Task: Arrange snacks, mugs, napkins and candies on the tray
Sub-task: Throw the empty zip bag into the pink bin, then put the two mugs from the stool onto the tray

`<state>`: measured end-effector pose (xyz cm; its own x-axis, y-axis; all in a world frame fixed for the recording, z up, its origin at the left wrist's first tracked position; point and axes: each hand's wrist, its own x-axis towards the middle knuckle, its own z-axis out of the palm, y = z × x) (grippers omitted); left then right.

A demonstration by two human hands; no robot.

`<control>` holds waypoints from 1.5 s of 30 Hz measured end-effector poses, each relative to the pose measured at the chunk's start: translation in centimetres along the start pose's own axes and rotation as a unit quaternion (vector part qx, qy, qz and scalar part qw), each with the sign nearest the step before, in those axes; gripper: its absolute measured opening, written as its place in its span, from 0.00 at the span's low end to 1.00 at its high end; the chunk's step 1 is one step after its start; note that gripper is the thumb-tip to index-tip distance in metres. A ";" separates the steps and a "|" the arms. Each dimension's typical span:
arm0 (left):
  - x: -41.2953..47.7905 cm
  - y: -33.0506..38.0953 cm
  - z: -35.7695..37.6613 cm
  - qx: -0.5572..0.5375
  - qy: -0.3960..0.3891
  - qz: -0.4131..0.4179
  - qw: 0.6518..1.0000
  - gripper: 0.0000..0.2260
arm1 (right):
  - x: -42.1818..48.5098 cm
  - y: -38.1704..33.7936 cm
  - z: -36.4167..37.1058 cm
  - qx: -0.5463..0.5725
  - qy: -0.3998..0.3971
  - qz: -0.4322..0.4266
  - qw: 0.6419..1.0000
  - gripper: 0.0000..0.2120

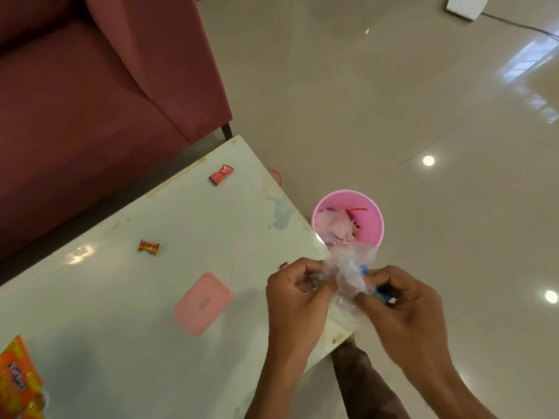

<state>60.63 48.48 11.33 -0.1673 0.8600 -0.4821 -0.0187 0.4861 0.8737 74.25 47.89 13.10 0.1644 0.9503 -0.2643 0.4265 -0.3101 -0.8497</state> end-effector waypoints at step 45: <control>-16.3 -2.7 -18.0 -0.492 0.381 -0.022 0.782 0.30 | 4.3 -1.2 11.5 -0.262 -0.170 -0.192 0.930 0.12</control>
<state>45.63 30.30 18.00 -0.6776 0.3207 -0.6618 -0.7280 -0.1650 0.6655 64.21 52.68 7.72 -0.3421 0.9200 -0.1911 0.7852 0.1682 -0.5959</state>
